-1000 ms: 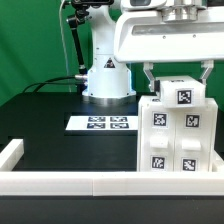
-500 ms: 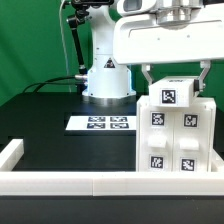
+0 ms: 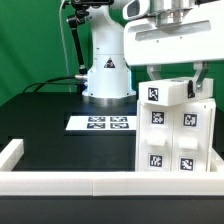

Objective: Assemble cabinet

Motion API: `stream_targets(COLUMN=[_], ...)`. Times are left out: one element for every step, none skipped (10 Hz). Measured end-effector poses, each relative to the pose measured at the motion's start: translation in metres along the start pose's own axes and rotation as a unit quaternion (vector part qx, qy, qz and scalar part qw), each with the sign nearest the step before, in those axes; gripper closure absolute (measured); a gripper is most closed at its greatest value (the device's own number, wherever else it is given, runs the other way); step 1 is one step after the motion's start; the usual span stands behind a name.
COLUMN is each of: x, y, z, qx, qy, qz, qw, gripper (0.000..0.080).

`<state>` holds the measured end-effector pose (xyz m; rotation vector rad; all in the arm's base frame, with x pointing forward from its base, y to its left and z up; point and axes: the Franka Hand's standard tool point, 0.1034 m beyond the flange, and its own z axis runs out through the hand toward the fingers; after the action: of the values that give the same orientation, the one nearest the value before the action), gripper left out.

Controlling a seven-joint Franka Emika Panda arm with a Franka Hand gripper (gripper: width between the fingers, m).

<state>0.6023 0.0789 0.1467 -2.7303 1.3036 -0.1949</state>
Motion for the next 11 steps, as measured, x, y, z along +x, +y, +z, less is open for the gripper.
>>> stream_targets(x=[0.0002,-0.0004,-0.0018,-0.0026,-0.0021,-0.0025,-0.0020,-0.0029,-0.0049,-0.0056,-0.0061], y=[-0.0002,0.0002,-0.0005,-0.0014,-0.0010,-0.0011,-0.0022,-0.0034,-0.0047,-0.0050,-0.0052], z=[0.0003,0.0003,0.0003,0.0005,0.0009,0.0020,0.0024,0.0022,0.0025,0.0026,0.0026], qx=[0.000,-0.001,0.000,0.002,0.001,-0.002,0.001,0.003,0.004,0.004,0.004], qy=[-0.005,-0.008,-0.013,-0.015,-0.016,-0.021,-0.027,-0.030,-0.034,-0.034,-0.034], qz=[0.056,0.104,0.167,0.216,0.248,0.263,0.291,0.321,0.329,0.323,0.320], qw=[0.998,0.995,0.986,0.976,0.969,0.964,0.956,0.947,0.944,0.946,0.947], gripper=[0.0240,0.0240,0.0240,0.0240,0.0240,0.0241,0.0241,0.0246,0.0246,0.0155,0.0049])
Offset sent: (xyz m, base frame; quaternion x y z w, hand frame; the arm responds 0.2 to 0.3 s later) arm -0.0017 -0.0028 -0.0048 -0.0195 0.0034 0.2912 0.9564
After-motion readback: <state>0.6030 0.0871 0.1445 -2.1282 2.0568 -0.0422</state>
